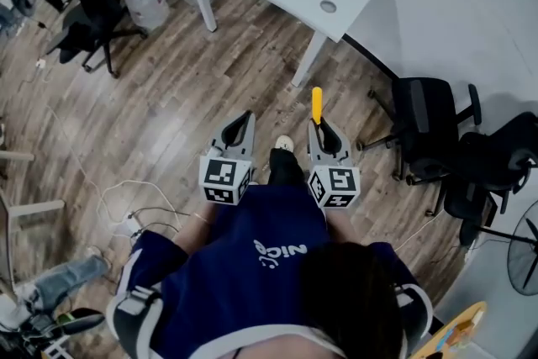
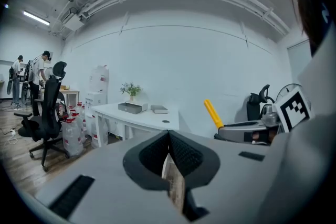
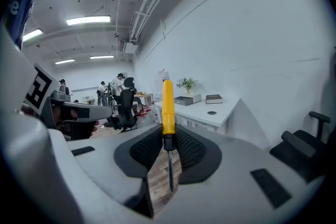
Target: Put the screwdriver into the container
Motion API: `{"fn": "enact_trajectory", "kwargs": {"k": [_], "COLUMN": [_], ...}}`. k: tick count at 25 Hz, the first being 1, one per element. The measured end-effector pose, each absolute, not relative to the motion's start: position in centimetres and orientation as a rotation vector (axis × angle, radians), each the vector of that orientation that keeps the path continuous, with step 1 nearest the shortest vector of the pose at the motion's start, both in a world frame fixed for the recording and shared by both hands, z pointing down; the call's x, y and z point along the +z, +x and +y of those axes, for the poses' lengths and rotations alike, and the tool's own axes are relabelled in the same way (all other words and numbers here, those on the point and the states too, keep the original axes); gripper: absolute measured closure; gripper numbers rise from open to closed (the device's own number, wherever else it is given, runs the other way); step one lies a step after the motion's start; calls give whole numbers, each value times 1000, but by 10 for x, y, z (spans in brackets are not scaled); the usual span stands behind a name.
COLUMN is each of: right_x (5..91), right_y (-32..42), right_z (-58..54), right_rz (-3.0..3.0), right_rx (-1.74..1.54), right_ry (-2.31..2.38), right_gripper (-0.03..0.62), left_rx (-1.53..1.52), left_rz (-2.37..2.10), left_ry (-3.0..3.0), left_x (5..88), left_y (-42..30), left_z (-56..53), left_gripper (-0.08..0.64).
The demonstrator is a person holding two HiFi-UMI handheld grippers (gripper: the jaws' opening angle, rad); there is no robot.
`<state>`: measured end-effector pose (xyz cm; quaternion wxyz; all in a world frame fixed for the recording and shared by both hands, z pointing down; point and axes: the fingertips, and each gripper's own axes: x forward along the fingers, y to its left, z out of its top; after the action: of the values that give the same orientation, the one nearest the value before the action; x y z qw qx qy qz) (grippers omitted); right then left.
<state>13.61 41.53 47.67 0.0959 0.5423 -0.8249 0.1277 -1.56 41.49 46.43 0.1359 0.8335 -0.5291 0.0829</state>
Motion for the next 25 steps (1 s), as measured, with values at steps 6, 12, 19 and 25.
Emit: {"fn": "enact_trajectory", "kwargs": {"k": [6,12,19,25], "right_x": [473,472,473,485], "right_y": [162,200,220,220], "right_z": [318,232,189,178], "right_rz": [-2480,-2515,-2542,-2525], "right_rx": [351,343,344,395], "right_ry": [1541,1506,1462,1462], "right_gripper": [500,500,500,500], "left_rx": [207,145,160,173], "left_rz": [-1581,-1621,-1626,-1565], "left_ry": [2386,2335,2319,2330], "left_x": [457,452,461,472], "left_y": [11,42,71,85], "left_z": [324,247,202,178], "left_gripper": [543,543,543,543]}}
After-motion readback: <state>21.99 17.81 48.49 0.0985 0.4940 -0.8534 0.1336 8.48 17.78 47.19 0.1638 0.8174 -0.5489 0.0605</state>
